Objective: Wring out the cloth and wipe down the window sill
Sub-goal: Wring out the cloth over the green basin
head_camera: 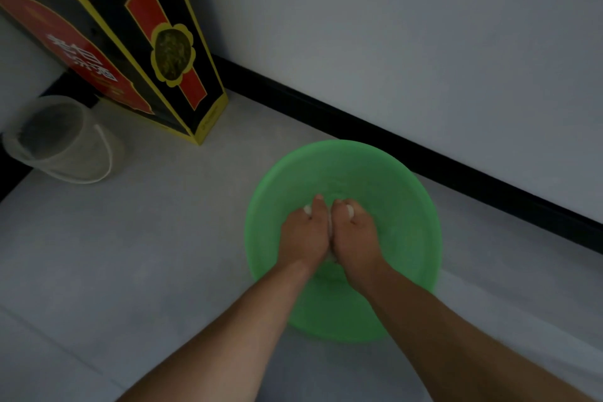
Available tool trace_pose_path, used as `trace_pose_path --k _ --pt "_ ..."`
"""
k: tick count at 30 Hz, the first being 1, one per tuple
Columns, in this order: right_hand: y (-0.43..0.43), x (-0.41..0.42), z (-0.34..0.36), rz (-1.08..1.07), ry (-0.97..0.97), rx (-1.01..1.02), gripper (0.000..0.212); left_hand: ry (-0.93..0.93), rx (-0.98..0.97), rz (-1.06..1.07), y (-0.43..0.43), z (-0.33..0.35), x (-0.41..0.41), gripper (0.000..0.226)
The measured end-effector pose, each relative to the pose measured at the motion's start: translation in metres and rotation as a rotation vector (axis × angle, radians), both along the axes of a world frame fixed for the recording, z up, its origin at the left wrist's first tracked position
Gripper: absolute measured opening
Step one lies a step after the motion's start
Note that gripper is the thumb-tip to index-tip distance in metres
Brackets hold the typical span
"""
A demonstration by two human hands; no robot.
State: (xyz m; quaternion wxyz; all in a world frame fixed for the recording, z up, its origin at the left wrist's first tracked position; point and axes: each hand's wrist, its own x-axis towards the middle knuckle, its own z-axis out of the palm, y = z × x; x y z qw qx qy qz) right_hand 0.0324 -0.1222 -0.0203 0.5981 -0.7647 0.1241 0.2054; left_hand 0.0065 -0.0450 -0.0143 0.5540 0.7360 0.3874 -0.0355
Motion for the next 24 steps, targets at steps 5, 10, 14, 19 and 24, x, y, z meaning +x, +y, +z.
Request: trace_pose_path --k 5,10,14,19,24 --pt "-0.009 0.002 0.005 0.010 0.084 0.084 0.019 -0.016 -0.160 0.049 0.000 0.002 0.001 0.040" --pt "-0.024 0.015 0.018 0.049 0.007 0.207 0.021 -0.227 -0.461 0.025 0.008 0.009 -0.003 0.037" --pt "-0.009 0.008 0.018 0.004 -0.070 0.106 0.018 -0.190 -0.213 0.102 -0.005 0.010 0.001 0.033" --pt "0.003 -0.002 0.021 -0.064 -0.059 0.123 0.018 -0.173 -0.108 0.106 -0.009 0.010 -0.004 0.054" --pt "0.005 0.003 0.023 -0.055 -0.057 0.118 0.028 -0.167 -0.047 0.062 -0.005 0.012 0.000 0.054"
